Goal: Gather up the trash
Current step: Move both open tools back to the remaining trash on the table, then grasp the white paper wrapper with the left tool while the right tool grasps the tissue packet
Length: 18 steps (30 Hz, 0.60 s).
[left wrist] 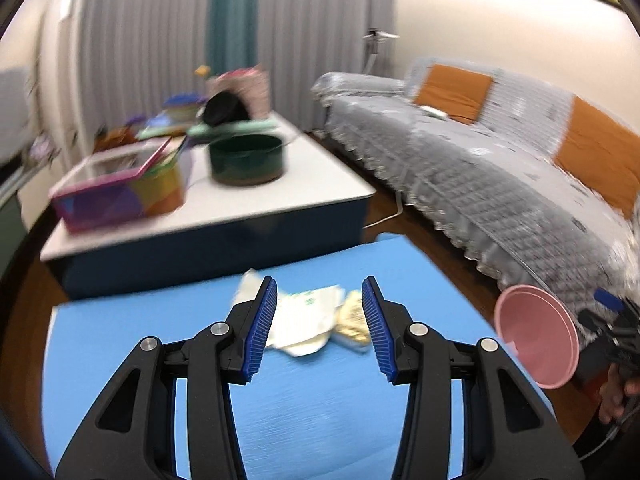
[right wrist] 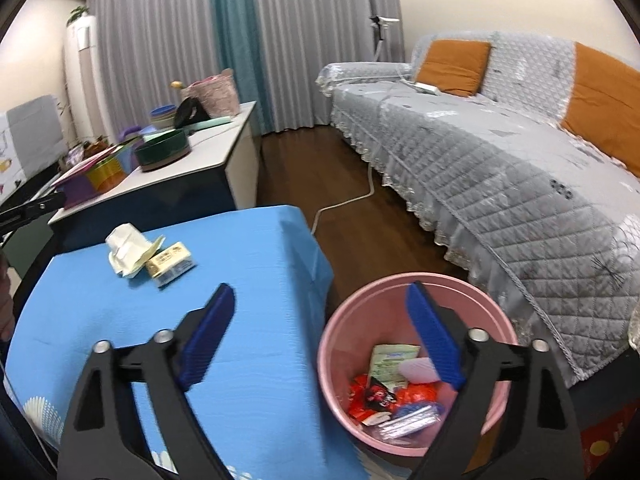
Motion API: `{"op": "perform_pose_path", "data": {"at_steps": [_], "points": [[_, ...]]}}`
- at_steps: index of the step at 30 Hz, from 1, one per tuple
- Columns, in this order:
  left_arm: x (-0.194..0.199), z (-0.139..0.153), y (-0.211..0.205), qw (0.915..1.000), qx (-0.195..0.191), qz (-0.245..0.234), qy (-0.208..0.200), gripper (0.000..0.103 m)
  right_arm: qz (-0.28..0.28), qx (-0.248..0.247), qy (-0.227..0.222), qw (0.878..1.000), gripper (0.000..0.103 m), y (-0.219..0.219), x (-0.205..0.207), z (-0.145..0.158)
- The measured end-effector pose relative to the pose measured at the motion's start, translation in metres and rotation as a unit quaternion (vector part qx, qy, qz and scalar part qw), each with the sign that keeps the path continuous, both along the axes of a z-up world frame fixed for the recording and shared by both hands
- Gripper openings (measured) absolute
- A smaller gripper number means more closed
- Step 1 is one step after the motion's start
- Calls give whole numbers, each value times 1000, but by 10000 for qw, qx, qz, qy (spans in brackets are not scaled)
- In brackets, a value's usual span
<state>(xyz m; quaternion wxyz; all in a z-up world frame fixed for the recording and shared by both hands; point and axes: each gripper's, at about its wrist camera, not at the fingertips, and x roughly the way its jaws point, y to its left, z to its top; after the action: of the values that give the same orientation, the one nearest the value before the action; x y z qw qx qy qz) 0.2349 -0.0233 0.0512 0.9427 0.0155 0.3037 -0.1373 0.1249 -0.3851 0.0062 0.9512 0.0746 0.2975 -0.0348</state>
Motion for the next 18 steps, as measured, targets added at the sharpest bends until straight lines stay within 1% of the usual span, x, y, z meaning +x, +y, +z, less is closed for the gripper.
{"op": "perform_pose_path", "data": {"at_steps": [2, 3, 4, 5, 6, 8, 12, 15, 18], "points": [[11, -11, 11, 9997, -1, 152, 169, 44, 123, -13, 16, 9999, 95, 11, 7, -2], [15, -15, 14, 9996, 35, 185, 201, 44, 183, -11, 23, 9998, 98, 16, 10, -3], [17, -18, 18, 9995, 90, 212, 211, 44, 262, -10, 27, 9997, 98, 23, 14, -5], [22, -23, 21, 9992, 188, 259, 234, 47, 343, -12, 33, 9994, 98, 30, 19, -6], [24, -27, 23, 9990, 230, 290, 257, 56, 424, -6, 51, 9991, 98, 37, 24, -8], [28, -34, 29, 9985, 286, 352, 293, 64, 560, 35, 87, 9984, 98, 49, 34, -11], [39, -47, 43, 9975, 319, 421, 473, 65, 818, 74, 162, 9965, 98, 73, 58, -20], [47, -54, 50, 9971, 316, 459, 527, 65, 964, 47, 221, 9951, 98, 90, 77, -26], [57, -61, 54, 9965, 303, 490, 602, 65, 1138, 119, 267, 9931, 98, 108, 103, -30]]}}
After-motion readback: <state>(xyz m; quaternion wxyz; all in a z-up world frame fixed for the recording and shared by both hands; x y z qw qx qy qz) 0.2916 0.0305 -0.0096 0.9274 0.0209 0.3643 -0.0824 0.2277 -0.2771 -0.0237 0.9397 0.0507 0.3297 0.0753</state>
